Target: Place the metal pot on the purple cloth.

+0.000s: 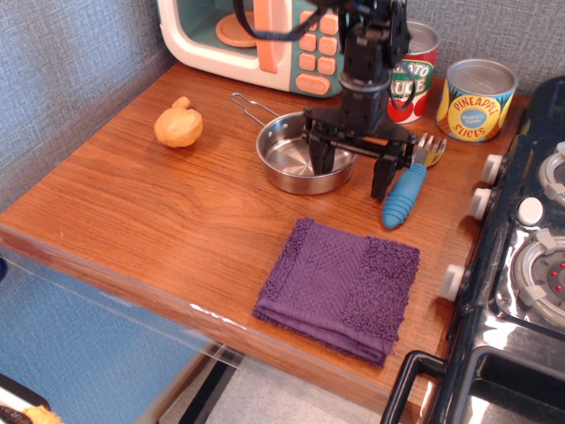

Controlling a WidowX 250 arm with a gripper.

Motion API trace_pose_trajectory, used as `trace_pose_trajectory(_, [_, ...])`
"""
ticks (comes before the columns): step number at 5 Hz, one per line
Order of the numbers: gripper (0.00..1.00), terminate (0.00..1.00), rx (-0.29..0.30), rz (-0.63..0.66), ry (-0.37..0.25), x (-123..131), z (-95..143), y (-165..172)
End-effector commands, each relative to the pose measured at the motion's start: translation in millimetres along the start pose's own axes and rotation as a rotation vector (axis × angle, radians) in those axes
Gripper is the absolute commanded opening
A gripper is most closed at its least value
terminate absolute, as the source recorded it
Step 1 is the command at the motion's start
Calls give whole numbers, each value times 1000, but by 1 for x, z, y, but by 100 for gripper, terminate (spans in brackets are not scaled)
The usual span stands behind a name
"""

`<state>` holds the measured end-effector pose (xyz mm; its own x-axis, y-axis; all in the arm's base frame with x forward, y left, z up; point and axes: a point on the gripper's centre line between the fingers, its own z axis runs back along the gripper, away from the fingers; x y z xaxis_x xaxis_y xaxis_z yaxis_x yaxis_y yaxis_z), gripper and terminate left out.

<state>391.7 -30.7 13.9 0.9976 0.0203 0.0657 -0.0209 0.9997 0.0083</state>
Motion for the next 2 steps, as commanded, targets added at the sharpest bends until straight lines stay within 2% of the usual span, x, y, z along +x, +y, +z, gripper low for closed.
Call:
trace_pose_trajectory(1, [0, 0, 19, -3, -34, 9, 7, 3])
trace_pose_trajectory(2, [0, 0, 14, 3, -38, 11, 12, 6])
